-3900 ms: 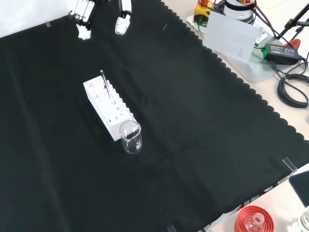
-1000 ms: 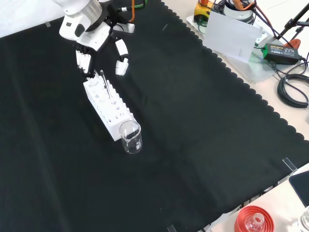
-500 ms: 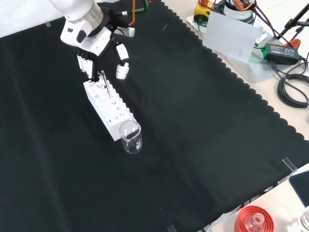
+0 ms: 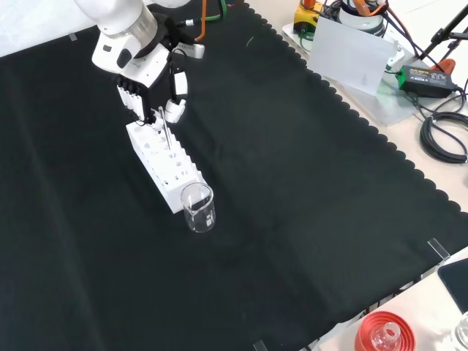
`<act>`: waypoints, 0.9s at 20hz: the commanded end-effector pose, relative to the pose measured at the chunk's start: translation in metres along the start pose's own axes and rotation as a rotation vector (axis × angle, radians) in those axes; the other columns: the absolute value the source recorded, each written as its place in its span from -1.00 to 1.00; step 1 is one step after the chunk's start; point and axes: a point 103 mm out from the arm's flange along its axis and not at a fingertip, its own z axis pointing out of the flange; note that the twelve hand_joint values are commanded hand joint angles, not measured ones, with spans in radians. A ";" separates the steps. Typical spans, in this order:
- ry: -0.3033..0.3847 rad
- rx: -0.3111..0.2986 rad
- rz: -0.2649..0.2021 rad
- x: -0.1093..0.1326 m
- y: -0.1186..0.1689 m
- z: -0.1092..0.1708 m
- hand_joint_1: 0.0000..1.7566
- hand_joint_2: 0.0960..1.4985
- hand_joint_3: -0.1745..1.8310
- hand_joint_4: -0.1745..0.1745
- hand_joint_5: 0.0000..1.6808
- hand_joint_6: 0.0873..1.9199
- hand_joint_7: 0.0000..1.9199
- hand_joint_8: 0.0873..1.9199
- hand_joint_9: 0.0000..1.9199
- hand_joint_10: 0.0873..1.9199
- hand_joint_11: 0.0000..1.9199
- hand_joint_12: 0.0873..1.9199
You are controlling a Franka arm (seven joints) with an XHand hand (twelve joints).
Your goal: Take the glass rod from the white test tube rack.
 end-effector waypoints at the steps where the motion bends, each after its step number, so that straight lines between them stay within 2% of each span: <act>1: 0.006 -0.009 0.006 -0.002 0.000 0.001 0.35 0.12 -0.51 -1.00 0.36 -0.26 0.21 -0.42 0.25 -0.47 0.23 0.08; 5: -0.014 -0.036 0.013 -0.001 0.003 0.001 0.35 0.14 -0.52 -1.00 0.35 -0.25 0.30 -0.49 0.34 -0.54 0.36 -0.05; 6: -0.015 -0.052 0.013 -0.001 0.003 0.000 0.39 0.11 -0.51 -0.73 0.35 -0.27 0.32 -0.47 0.37 -0.57 0.38 -0.10; 7: -0.020 -0.072 0.011 -0.001 0.002 -0.001 0.43 0.05 -0.44 -0.55 0.36 -0.27 0.34 -0.44 0.40 -0.58 0.40 -0.15; 8: -0.028 -0.092 0.009 -0.001 0.002 -0.002 0.45 -0.05 -0.32 -0.50 0.37 -0.27 0.37 -0.41 0.43 -0.57 0.42 -0.20; 9: -0.029 -0.121 0.009 -0.001 0.000 -0.004 0.47 -0.16 -0.19 -0.55 0.37 -0.23 0.38 -0.37 0.47 -0.55 0.46 -0.25; 12: -0.042 -0.199 0.007 0.000 -0.004 -0.009 0.50 -0.40 0.11 -0.91 0.39 -0.14 0.43 -0.27 0.58 -0.47 0.59 -0.38; 14: -0.045 -0.224 0.008 0.001 -0.007 -0.010 0.51 -0.45 0.17 -0.98 0.42 -0.16 0.46 -0.27 0.62 -0.46 0.65 -0.45; 18: -0.045 -0.252 0.022 0.001 -0.010 -0.015 0.52 -0.45 0.15 -1.00 0.43 -0.23 0.47 -0.27 0.66 -0.46 0.68 -0.50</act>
